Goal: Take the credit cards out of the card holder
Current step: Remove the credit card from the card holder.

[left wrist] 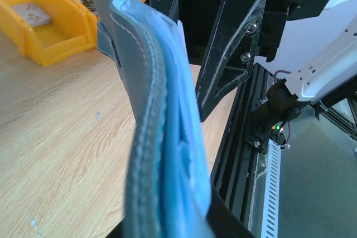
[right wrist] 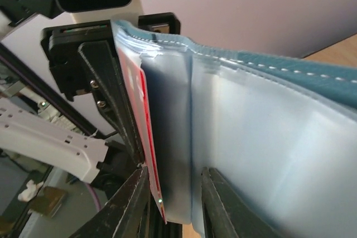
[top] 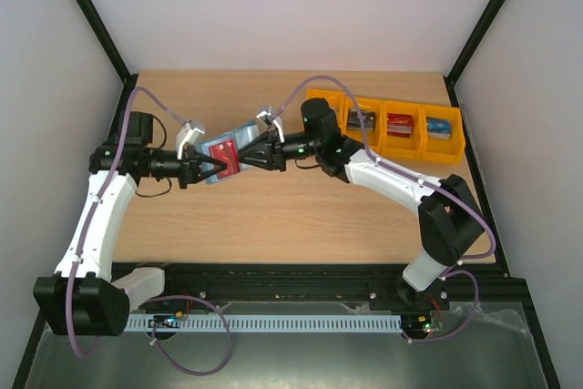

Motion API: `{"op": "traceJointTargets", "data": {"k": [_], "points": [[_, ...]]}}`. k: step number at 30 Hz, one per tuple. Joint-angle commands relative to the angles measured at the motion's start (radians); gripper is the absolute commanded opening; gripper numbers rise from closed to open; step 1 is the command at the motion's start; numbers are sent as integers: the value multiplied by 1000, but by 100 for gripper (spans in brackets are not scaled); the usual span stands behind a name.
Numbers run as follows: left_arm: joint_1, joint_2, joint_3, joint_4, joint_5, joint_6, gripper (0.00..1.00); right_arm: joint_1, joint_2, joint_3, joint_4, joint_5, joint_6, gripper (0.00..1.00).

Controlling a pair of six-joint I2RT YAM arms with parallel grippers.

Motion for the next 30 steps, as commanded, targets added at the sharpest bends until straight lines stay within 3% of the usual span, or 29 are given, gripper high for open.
{"op": "traceJointTargets", "data": {"k": [1,7,13,17,23,27,30], "points": [[1,-20,35,-67,115,116,2,6,-36,11,-15,-61,-56,27],[1,-17,31,-61,121,106,2,17,-27,22,38,7,-17,23],[1,-20,31,-68,127,116,2,29,2,61,-17,95,-37,12],[1,-16,30,-70,127,122,2,43,11,67,-33,110,-57,11],[1,-14,28,-70,127,125,2,70,39,92,-24,73,-53,11],[1,-14,28,-68,124,125,2,72,34,73,77,-15,0,11],[1,-16,25,-68,125,125,2,70,26,69,98,-36,12,2]]}}
